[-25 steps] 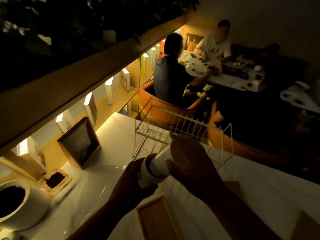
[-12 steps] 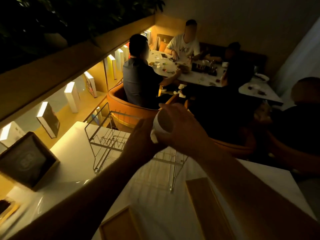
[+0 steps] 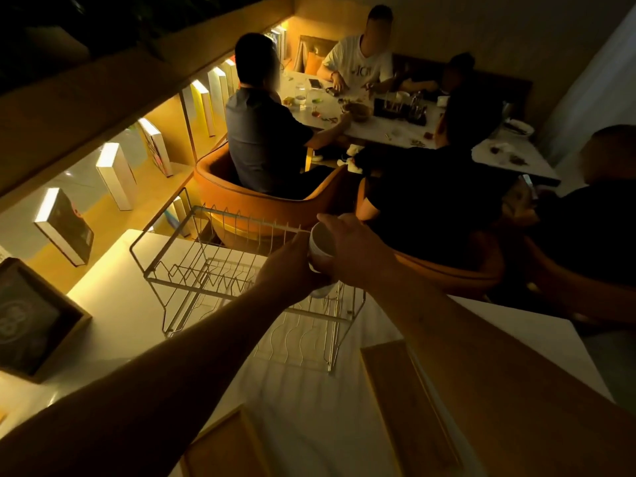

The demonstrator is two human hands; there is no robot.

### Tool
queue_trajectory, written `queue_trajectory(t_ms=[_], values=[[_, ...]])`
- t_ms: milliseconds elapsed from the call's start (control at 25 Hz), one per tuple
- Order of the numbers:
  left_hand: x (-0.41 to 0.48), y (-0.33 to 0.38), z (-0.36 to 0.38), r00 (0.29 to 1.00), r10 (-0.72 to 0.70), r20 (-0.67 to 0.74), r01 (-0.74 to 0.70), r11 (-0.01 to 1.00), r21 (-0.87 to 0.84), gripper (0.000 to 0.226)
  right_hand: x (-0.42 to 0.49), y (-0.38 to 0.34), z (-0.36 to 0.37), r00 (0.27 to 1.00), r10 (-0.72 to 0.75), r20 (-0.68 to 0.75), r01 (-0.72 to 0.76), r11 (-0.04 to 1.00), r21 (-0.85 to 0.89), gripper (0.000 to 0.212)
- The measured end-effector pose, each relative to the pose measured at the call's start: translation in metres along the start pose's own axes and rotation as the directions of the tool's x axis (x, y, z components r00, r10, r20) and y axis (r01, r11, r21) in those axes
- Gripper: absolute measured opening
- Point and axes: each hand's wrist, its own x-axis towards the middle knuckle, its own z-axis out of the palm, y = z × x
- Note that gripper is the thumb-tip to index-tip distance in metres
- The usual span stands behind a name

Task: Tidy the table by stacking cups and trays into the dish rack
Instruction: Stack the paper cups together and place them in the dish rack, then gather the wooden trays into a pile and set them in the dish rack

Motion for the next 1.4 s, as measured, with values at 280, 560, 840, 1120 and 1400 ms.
queue_trajectory(t_ms=[280,560,840,1120,1400], values=[[0.001,-0.013,0.006,0.998,-0.042,0.047,0.044,0.998,-0.041,0.081,0.005,-0.003,0.007,0.998,0.018,0.055,-0.016,0.999,-0.047,0.089],[-0.012,-0.012,-0.011,1.0,0.008,0.003,-0.008,1.0,-0.004,0.068,0.001,-0.013,-0.002,0.992,0.06,0.113,-0.044,0.989,-0.138,0.091],[-0.086,-0.01,-0.043,0.983,0.067,-0.17,-0.043,0.989,0.143,0.067,-0.015,-0.023,-0.008,0.996,0.056,0.076,-0.032,0.959,-0.283,0.086],[-0.175,-0.022,-0.03,1.0,0.004,-0.002,-0.004,0.985,0.172,0.05,-0.129,-0.04,-0.007,0.939,-0.141,-0.315,0.077,0.975,-0.209,0.065],[-0.257,-0.021,0.056,0.88,-0.104,0.464,0.024,0.984,0.174,0.052,-0.354,0.023,0.097,0.972,0.229,0.054,-0.216,0.96,-0.181,0.062]])
